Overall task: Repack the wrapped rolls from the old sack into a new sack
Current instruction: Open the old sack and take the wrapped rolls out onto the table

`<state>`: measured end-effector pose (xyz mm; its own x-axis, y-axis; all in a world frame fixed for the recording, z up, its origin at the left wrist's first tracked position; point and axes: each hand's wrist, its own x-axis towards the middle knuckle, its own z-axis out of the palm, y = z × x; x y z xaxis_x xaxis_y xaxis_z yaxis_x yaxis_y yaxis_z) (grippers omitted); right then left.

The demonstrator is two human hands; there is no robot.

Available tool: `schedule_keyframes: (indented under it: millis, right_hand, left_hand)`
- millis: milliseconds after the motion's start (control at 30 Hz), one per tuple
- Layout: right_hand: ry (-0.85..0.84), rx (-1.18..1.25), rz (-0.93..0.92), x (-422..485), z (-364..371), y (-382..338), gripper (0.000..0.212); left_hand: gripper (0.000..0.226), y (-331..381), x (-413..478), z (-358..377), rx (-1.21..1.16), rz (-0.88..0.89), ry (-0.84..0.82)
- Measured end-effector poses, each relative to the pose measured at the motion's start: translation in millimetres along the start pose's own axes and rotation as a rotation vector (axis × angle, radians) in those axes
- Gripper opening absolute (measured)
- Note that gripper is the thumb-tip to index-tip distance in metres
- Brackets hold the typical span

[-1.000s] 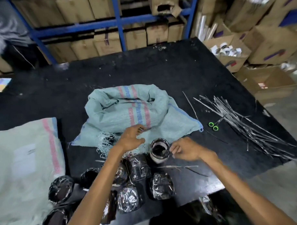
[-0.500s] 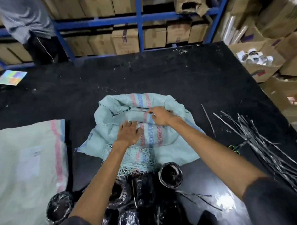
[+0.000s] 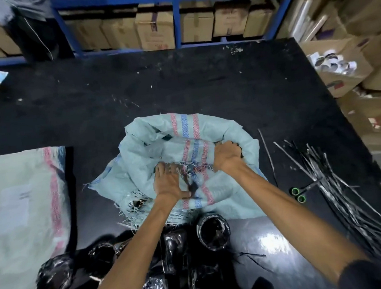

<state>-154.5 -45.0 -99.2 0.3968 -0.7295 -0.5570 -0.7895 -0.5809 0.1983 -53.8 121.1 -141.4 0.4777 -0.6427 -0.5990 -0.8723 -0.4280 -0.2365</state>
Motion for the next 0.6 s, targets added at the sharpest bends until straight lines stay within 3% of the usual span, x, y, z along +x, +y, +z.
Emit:
schedule_keyframes:
  millis: [67, 167, 267, 400, 533, 600]
  right_hand:
    - [-0.098, 0.019, 0.051, -6, 9, 15, 0.101]
    - [-0.175, 0.097, 0.066, -11, 43, 41, 0.115]
    - [-0.085, 0.233, 0.027, -21, 86, 61, 0.136]
    - [0.211, 0.325, -0.033, -27, 112, 59, 0.124]
    - [0.202, 0.308, -0.037, -30, 109, 57, 0.114]
    - [0.149, 0.275, -0.041, -28, 102, 60, 0.113]
  left_hand:
    - [0.137, 6, 0, 10, 0.053, -0.024, -0.009]
    - [0.143, 10, 0, 24, -0.073, -0.058, -0.12]
    - [0.146, 8, 10, 34, -0.237, -0.077, -0.184]
    - [0.15, 4, 24, 34, -0.438, -0.075, -0.281]
    - [0.146, 6, 25, 32, -0.444, -0.069, -0.276]
    - [0.131, 4, 20, 24, -0.424, -0.075, -0.258]
